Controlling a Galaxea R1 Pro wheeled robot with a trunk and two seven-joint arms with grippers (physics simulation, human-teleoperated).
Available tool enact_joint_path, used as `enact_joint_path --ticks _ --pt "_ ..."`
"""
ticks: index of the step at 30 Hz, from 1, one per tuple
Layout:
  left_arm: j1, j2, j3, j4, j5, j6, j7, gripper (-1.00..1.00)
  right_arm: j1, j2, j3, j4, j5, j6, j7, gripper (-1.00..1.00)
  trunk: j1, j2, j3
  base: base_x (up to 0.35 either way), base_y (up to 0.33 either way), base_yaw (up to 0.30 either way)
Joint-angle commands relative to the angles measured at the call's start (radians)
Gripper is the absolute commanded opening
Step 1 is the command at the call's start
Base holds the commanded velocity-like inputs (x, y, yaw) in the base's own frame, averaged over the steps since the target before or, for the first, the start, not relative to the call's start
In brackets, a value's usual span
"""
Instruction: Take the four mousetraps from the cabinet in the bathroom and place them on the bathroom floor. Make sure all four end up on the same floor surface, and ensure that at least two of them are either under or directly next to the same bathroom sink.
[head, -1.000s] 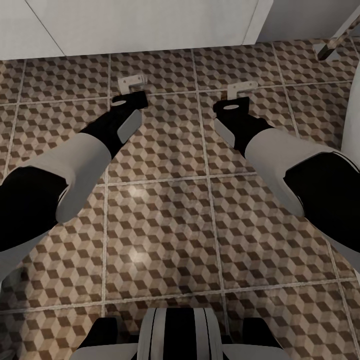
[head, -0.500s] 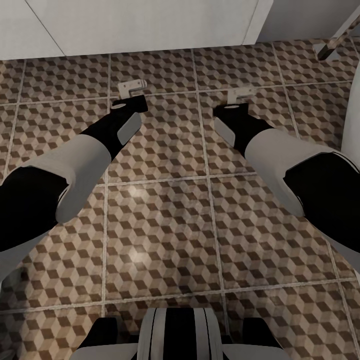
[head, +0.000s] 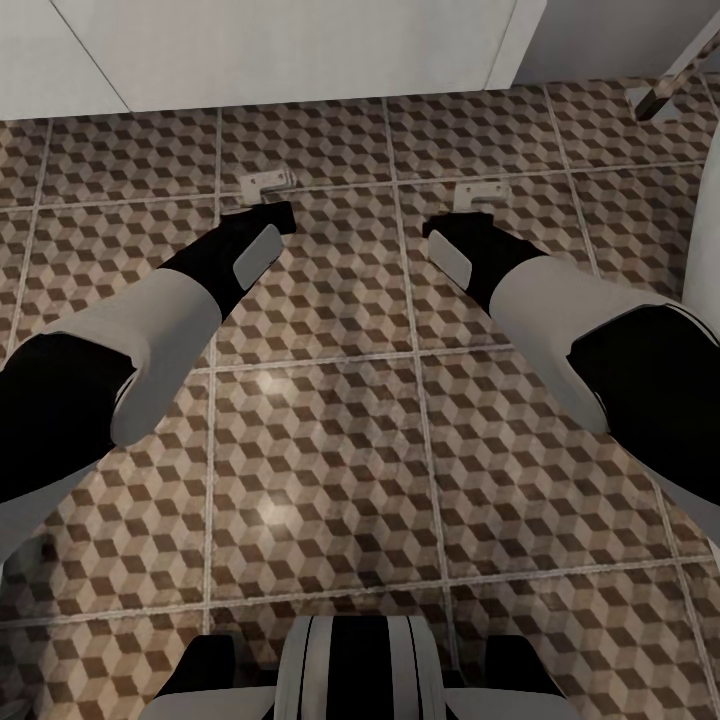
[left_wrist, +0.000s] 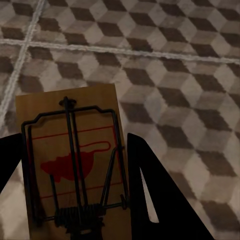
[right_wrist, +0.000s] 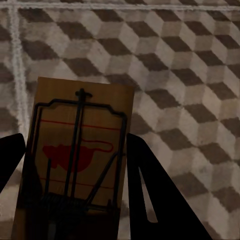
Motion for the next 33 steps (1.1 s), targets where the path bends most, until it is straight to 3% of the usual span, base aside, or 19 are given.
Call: enact_joint_path --ticks 1,6,13,17,22,27,33 --pt "0.000 0.000 -0.009 -0.002 0.002 0.007 0.007 -1.00 -0.001 0.000 0.008 -0.002 -0.008 0.009 -0.006 -1.00 0.000 0.000 -0.001 0.000 0.000 0.000" --pt "0.000 -0.002 -0.009 -0.001 0.002 0.018 0.009 -1.00 -0.001 0.000 0.006 -0.008 -0.014 0.033 -0.003 -1.00 0.000 0.000 -0.001 0.000 0.000 0.000" --pt "0.000 0.002 -0.008 0.003 0.000 0.065 0.011 -1.00 -0.002 0.000 0.005 -0.016 -0.105 0.052 0.013 -1.00 0.000 0.000 -0.001 0.000 0.000 0.000" --pt "0.000 0.003 -0.008 0.003 0.002 0.073 0.010 -1.00 -0.002 0.000 0.005 -0.021 -0.131 0.064 0.015 -1.00 0.000 0.000 -0.001 0.000 0.000 0.000" --pt "0.001 0.003 -0.009 0.003 0.001 0.081 0.009 -1.00 -0.001 0.000 0.005 -0.022 -0.141 0.080 0.014 -1.00 0.000 0.000 -0.001 0.000 0.000 0.000" --pt "0.002 0.004 -0.008 0.004 0.001 0.089 0.009 -1.00 -0.002 0.000 0.005 -0.024 -0.143 0.200 0.013 -1.00 0.000 0.000 -0.001 0.000 0.000 0.000" --pt "0.006 0.004 -0.007 0.004 0.002 0.090 0.011 -1.00 -0.002 0.000 0.006 -0.034 -0.143 0.254 0.013 -1.00 0.000 0.000 -0.001 0.000 0.000 0.000"
